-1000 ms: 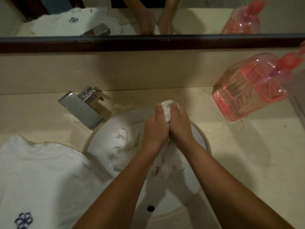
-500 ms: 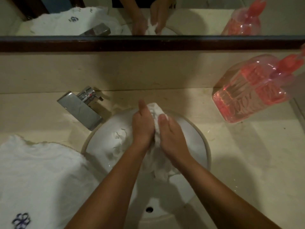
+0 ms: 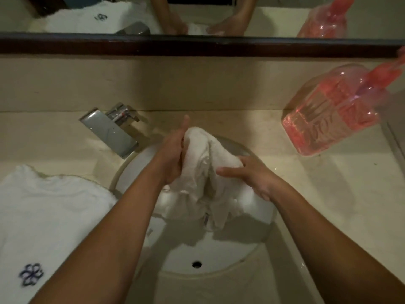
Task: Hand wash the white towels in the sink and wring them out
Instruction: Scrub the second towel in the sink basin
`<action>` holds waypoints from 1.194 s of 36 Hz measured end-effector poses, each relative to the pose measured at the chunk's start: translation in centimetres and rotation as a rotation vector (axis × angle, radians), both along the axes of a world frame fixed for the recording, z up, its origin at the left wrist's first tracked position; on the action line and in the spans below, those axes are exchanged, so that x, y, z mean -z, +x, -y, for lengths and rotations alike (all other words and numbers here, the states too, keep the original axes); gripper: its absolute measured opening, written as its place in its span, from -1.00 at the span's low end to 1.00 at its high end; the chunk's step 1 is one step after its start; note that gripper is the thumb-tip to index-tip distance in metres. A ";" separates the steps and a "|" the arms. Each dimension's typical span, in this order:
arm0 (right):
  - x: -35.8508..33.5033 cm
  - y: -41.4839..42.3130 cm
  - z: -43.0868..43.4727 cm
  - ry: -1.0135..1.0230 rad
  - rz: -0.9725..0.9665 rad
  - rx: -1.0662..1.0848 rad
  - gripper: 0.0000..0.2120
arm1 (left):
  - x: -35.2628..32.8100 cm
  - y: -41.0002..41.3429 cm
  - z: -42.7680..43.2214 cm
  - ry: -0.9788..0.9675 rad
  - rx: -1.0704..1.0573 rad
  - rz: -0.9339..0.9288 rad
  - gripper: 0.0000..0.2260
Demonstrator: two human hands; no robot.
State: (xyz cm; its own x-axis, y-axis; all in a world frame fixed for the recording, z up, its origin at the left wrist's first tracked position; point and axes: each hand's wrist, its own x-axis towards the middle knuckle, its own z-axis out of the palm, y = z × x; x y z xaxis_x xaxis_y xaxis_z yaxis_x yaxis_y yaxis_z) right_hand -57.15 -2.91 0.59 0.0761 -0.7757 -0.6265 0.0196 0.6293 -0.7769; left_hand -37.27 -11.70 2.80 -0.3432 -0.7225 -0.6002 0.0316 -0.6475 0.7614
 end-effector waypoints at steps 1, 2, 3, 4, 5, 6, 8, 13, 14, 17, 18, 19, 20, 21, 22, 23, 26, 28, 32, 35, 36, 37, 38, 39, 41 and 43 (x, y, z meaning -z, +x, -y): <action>-0.3 0.1 0.0 -0.025 0.050 0.023 -0.54 | 0.1 0.3 -0.3 -0.033 0.004 -0.007 -0.22; -0.8 0.3 0.1 -0.043 0.113 0.050 -0.53 | 0.2 0.6 -0.6 -0.067 0.003 -0.011 -0.25; -1.4 0.5 0.2 -0.054 0.167 0.078 -0.52 | 0.2 0.7 -1.0 -0.115 0.000 -0.012 -0.30; -1.8 0.6 0.4 -0.062 0.219 0.098 -0.51 | 0.3 0.8 -1.3 -0.165 -0.007 0.002 -0.34; -2.3 0.6 0.6 -0.068 0.271 0.104 -0.50 | 0.2 0.8 -1.7 -0.205 -0.010 0.008 -0.37; -2.8 0.6 0.8 -0.075 0.319 0.106 -0.49 | 0.2 0.8 -2.1 -0.224 0.000 -0.009 -0.38; -4.1 0.7 1.1 -0.087 0.390 0.123 -0.50 | 0.3 0.7 -3.0 -0.193 0.019 -0.077 -0.33; -6.4 1.2 1.9 -0.065 0.644 0.155 -0.64 | 1.1 -0.4 -4.9 -0.141 0.082 -0.126 -0.20; -6.3 1.3 1.9 -0.050 0.696 0.150 -0.67 | 1.5 -0.7 -5.1 -0.157 0.112 -0.127 -0.16; -5.3 1.0 1.5 -0.033 0.782 0.127 -0.65 | 2.3 -1.1 -5.4 -0.262 0.119 -0.046 -0.15; -5.0 0.7 1.4 -0.032 0.763 0.138 -0.63 | 2.7 -1.0 -5.4 -0.282 0.087 -0.010 -0.11; -4.5 0.2 1.5 -0.029 0.723 0.158 -0.58 | 3.1 -0.8 -5.3 -0.283 0.048 0.009 -0.08; -4.0 -0.4 1.5 -0.024 0.658 0.170 -0.51 | 3.4 -0.5 -5.2 -0.276 0.012 0.020 -0.07; -3.5 -1.0 1.5 -0.021 0.564 0.162 -0.45 | 3.6 0.0 -5.0 -0.272 -0.017 0.031 -0.07; -3.2 -1.5 1.5 -0.030 0.437 0.148 -0.44 | 3.7 0.5 -4.8 -0.241 -0.037 0.043 -0.05; -2.9 -1.9 1.6 -0.051 0.283 0.129 -0.52 | 3.7 1.0 -4.5 -0.183 -0.056 0.050 -0.01; -3.0 -2.3 1.6 -0.106 -0.158 0.046 -0.71 | 3.2 2.0 -3.5 -0.071 -0.076 0.046 -0.06; -2.8 -1.8 1.8 -0.140 -0.352 0.020 -0.74 | 3.0 2.1 -3.0 -0.025 -0.072 0.066 -0.04; -2.6 1.6 1.9 -0.186 -0.617 0.092 -0.81 | 1.9 0.4 -3.2 -0.111 -0.166 0.240 -0.30; -3.0 6.1 1.0 -0.174 -0.420 0.195 -0.64 | 1.9 -1.6 -3.7 -0.289 -0.274 0.369 -0.53; -3.1 7.5 0.6 -0.134 -0.349 0.256 -0.55 | 1.9 -2.3 -3.9 -0.334 -0.307 0.392 -0.58; -3.2 8.7 0.2 -0.095 -0.285 0.315 -0.47 | 2.0 -2.8 -4.2 -0.380 -0.320 0.413 -0.62; -3.3 9.6 -0.1 -0.060 -0.241 0.368 -0.41 | 2.0 -3.3 -4.5 -0.415 -0.321 0.428 -0.65; -3.3 10.0 -0.2 -0.053 -0.232 0.414 -0.39 | 2.0 -3.7 -4.8 -0.440 -0.322 0.436 -0.66; -2.7 9.5 0.4 -0.091 -0.283 0.459 -0.42 | 1.8 -4.2 -5.6 -0.448 -0.308 0.432 -0.65; -2.4 8.2 1.5 -0.111 -0.363 0.466 -0.42 | 1.7 -4.6 -6.2 -0.441 -0.249 0.420 -0.55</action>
